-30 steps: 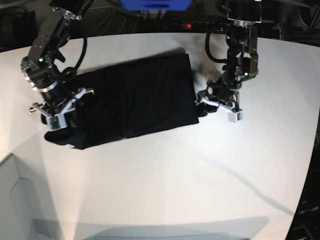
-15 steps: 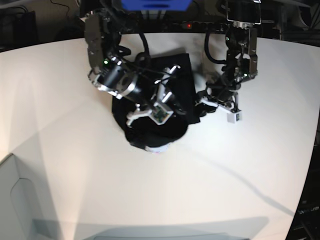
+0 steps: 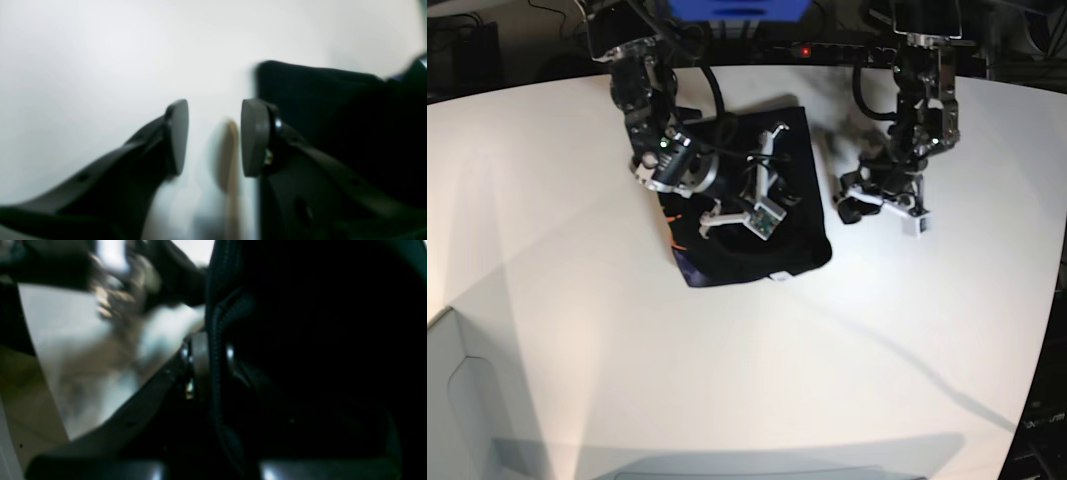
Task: Fold the T-shirt properly
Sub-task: 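Hold the lifted bundle with the right gripper, flipping it to show the print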
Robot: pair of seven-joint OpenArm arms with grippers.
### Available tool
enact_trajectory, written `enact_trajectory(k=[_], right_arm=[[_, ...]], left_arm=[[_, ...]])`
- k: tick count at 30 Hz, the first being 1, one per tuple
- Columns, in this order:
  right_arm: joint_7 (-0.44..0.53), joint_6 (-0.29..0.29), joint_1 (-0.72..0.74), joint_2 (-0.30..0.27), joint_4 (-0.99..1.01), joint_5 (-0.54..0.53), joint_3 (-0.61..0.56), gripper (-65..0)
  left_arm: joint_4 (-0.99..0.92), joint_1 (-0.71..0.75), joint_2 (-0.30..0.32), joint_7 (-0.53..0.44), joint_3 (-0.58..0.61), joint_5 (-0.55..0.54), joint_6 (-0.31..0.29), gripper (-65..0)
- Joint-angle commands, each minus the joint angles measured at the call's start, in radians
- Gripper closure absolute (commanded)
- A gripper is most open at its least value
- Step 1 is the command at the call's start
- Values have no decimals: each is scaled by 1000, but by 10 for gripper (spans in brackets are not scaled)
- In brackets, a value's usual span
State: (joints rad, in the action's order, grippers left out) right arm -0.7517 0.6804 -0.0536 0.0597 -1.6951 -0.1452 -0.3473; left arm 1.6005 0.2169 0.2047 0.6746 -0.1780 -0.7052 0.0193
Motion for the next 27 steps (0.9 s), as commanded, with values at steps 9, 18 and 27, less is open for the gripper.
enact_trajectory(k=[9,18,27], right_arm=[[25,18,10,-57,-21,-21,-143,-173],[36,18,-65,-77,-264,-21,-118,-333],[36,18,-81,-82,-283,-18,4,-336]], left_arm=[[180,75,6,-11,-160,-14,-8,-256],[192,120,6,-9,-246,-14,-12,-256],[192,151,5,-9,-320,-14,-14,-256]])
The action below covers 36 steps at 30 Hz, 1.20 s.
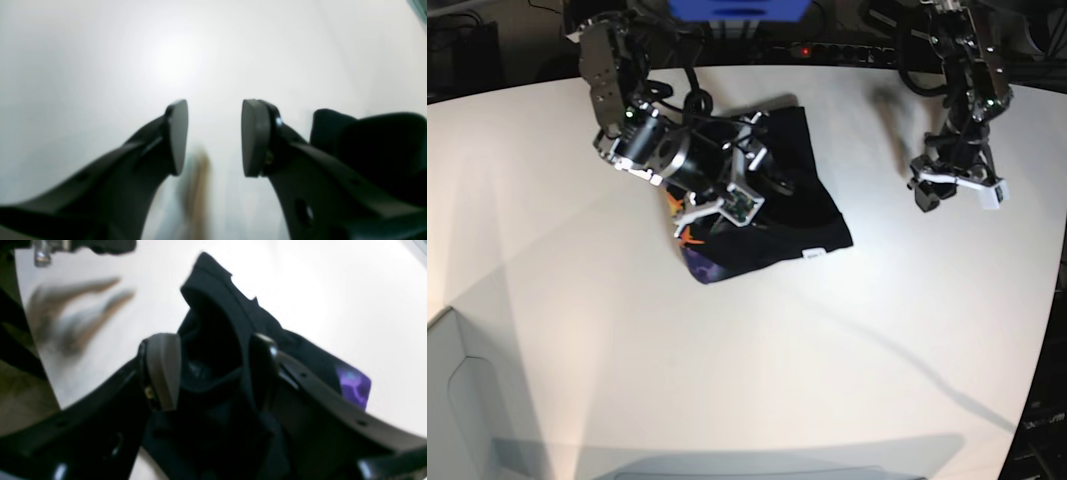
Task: Fold the T-shirt properly
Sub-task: 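Hold the lifted bundle with the right gripper, flipping it to show the print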
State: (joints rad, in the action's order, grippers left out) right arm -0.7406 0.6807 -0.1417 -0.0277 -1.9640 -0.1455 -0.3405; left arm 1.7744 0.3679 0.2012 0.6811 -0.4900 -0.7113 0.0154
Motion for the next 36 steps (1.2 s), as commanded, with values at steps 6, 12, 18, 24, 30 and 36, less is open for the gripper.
enact_trajectory(k=[6,12,18,24,30,36], right_arm=[[25,17,17,5,48,-18,-2,-336],[40,17,38,5,108,-16,22,-336],[48,17,44,-5,108,-16,64,-336],[48,17,57,-30,170,-16,5,-336],[48,17,20,-70,145,-18,-148,-336],[48,17,24,-197,48,-18,-363,-334]], left_arm=[[20,16,4,-16,-12,-8,-12,-256],[20,38,1,-16,-12,-8,-12,-256],[22,50,1,-18,-12,-8,-12,-256],[40,58,1,-18,-11,-8,-12,-256],[60,59,1,-18,-12,-8,-12,-256],[61,58,1,-18,-12,-8,-12,-256]])
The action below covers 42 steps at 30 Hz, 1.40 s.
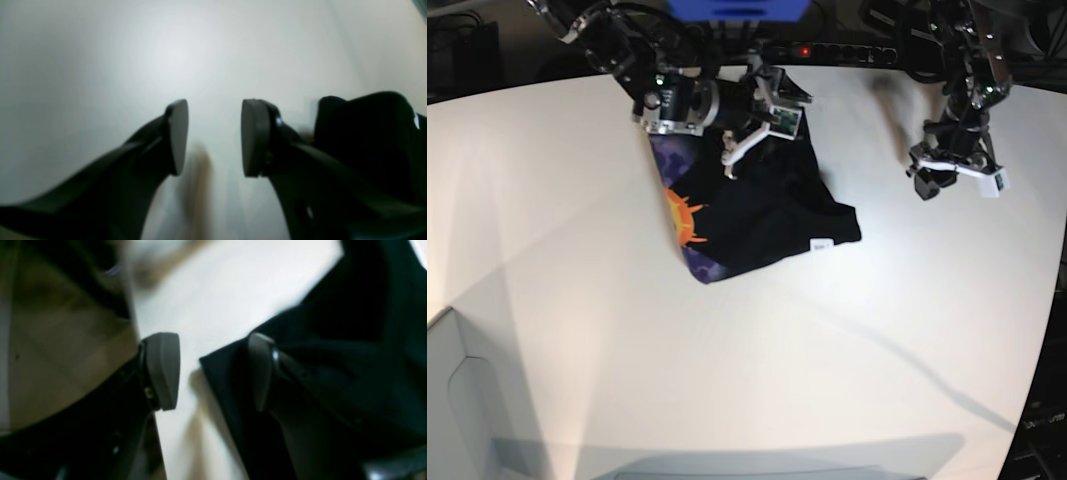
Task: Fold the T-shirt properly
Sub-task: 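Hold the lifted bundle with the right gripper, flipping it to show the print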
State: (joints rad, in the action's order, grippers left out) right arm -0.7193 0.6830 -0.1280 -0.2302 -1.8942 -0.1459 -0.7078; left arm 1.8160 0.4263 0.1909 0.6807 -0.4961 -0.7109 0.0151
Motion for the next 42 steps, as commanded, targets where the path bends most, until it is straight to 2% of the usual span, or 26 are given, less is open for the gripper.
enact_trajectory(k=[1,4,9,14,21,29,42], right_arm=[[27,15,11,-7,-37,-17,-9,-334],[27,15,11,-31,-74,-17,6,-334],[27,15,11,-30,-112,-21,96,-334],[27,15,12,41,-113,-21,198,-336],[25,15,97,140,-37,-19,202,-337],[27,15,124,151,121,-21,201,-337],[25,15,80,73,118,-19,-128,-337]], left_arm=[[20,-1,11,-17,-6,-8,-11,-256],[26,-1,12,-17,-6,-8,-11,-256],[64,18,11,-17,-6,-8,-11,-256],[109,35,11,-17,-3,-8,-13,-256],[107,55,17,-17,-8,-8,-13,-256],[109,65,19,-17,-8,-8,-13,-256],[110,61,20,-17,-8,-8,-13,-256]])
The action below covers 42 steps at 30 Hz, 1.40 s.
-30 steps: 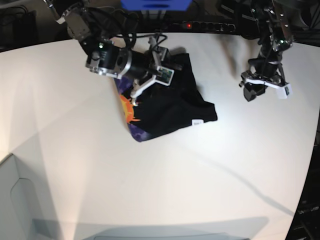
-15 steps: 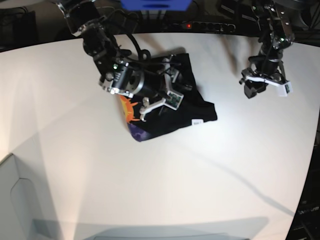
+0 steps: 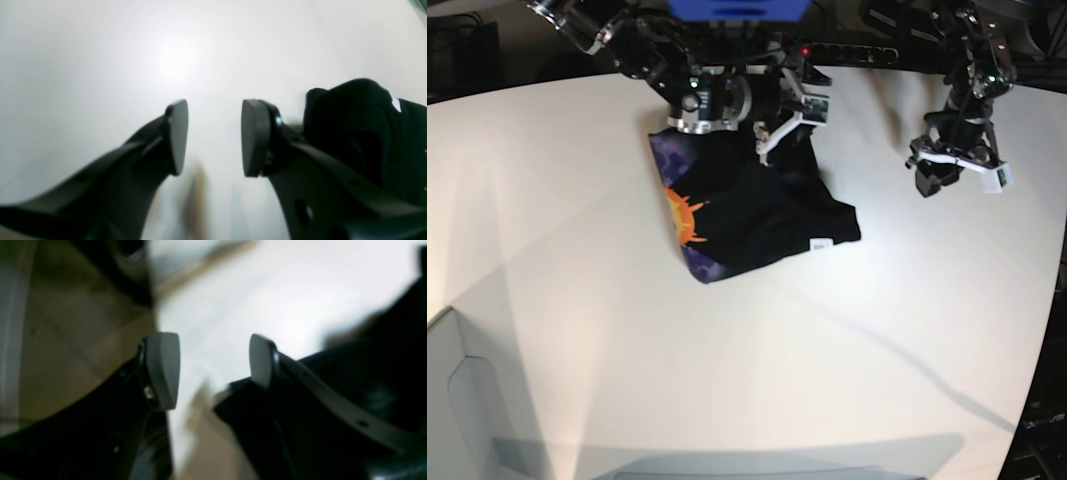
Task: Fold the T-shirt properly
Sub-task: 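Hold the lifted bundle with the right gripper, flipping it to show the print, then lower the bundle with the right gripper and press its edge with the left gripper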
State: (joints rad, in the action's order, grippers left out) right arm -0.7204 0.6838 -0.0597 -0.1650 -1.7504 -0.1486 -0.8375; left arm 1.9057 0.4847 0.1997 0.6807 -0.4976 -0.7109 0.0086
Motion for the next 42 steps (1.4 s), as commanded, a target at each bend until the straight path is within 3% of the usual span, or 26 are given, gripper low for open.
enact_trajectory(k=[1,6,9,13,18,26,32,37,42], right_arm=[[26,14,13,-8,-41,-16,-13,-337],[26,14,14,-74,-162,-15,-3,-336],[26,14,8,-103,-231,-15,60,-335],[26,14,5,-101,-247,-18,197,-336],[26,14,4,-60,-182,-18,287,-336],[28,14,13,64,39,-16,197,-336],[28,14,13,144,131,-16,186,-336],[28,14,14,149,77,-16,109,-336],[28,14,8,137,-95,-15,175,-336]], left_arm=[[19,2,11,-17,-6,-8,-6,-256],[16,2,10,-17,-43,-8,-6,-256],[19,2,10,-17,-49,-8,-6,-257],[25,2,10,-17,-49,-8,-6,-257],[25,2,2,-17,-43,-10,-6,-257],[25,-10,11,-17,-57,-72,1,-257],[24,-17,7,41,-189,-128,-5,-257],[22,-53,4,158,-290,-174,-6,-258],[24,-82,-3,254,-338,-180,-6,-259]])
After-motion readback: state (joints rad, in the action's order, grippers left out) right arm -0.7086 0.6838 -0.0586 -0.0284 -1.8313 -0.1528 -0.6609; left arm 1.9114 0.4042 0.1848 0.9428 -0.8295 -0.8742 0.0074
